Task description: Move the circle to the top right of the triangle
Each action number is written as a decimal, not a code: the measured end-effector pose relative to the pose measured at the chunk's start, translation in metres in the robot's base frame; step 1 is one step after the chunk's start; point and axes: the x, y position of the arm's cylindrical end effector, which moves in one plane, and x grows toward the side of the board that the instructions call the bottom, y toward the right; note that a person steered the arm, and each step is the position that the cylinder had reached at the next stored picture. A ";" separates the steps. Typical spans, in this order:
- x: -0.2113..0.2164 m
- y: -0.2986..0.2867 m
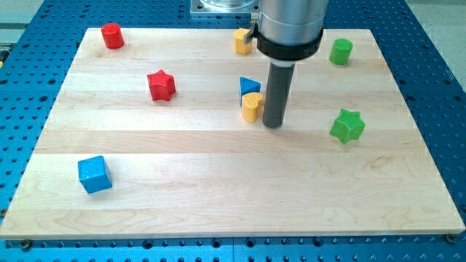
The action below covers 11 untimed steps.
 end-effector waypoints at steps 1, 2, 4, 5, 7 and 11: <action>-0.041 -0.013; -0.085 0.028; -0.128 0.189; -0.164 0.153; -0.206 0.138; -0.108 0.127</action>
